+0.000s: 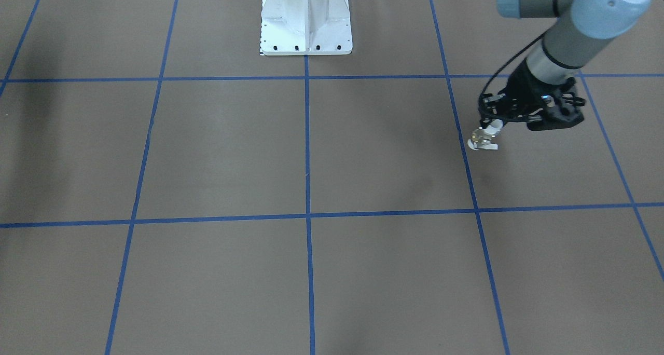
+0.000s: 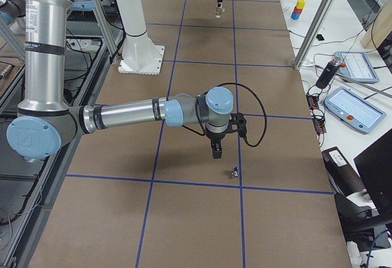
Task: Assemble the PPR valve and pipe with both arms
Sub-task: 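Lift the valve with the left gripper and carry it toward the table centre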
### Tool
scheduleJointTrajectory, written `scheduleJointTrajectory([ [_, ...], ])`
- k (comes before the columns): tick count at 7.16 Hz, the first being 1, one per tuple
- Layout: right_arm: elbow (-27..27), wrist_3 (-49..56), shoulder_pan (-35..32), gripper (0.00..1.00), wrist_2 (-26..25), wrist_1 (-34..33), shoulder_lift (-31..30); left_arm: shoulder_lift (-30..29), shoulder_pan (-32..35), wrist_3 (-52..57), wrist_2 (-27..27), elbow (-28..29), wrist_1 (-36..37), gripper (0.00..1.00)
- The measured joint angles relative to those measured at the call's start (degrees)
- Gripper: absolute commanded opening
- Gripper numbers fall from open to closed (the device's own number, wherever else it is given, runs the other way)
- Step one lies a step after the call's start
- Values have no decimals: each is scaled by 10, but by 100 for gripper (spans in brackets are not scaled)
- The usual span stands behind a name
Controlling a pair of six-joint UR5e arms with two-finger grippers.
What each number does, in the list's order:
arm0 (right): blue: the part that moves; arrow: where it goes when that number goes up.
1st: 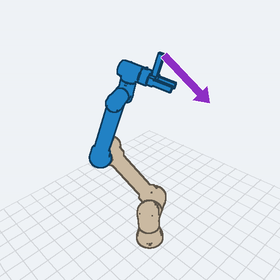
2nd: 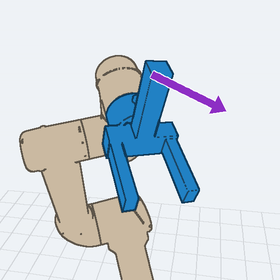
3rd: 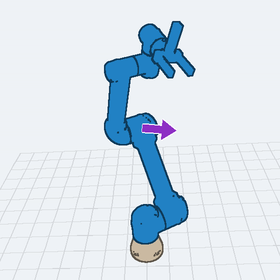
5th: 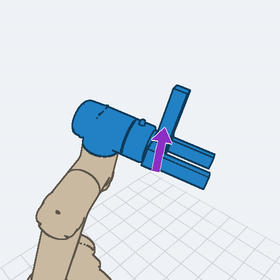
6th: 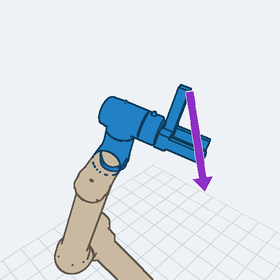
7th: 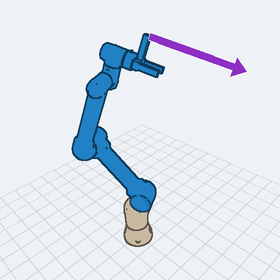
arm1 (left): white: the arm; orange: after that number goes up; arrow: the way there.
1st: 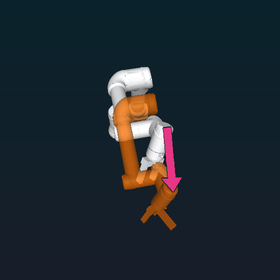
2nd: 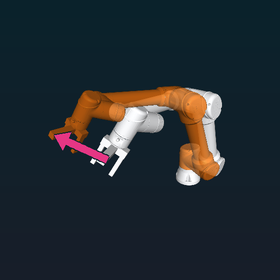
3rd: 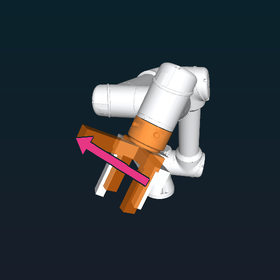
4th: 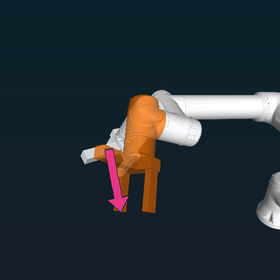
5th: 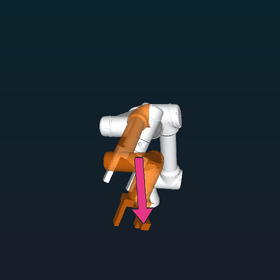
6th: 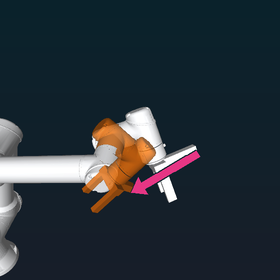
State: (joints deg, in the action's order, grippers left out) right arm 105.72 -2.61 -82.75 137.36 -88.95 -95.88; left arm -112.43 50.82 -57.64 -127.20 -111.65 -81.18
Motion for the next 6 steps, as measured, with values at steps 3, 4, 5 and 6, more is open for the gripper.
scheduleJointTrajectory([
  [3,-1,-3,0,100,1,30,-3,-242,-88,-91,51,170,28,0],
  [4,-1,-4,1,100,2,30,-3,-302,-100,-95,65,244,12,0],
  [5,-1,-4,1,100,2,30,-3,-341,-114,-99,77,309,-17,0],
  [6,-1,-4,2,100,3,30,-4,-358,-126,-104,86,346,-38,0],
])
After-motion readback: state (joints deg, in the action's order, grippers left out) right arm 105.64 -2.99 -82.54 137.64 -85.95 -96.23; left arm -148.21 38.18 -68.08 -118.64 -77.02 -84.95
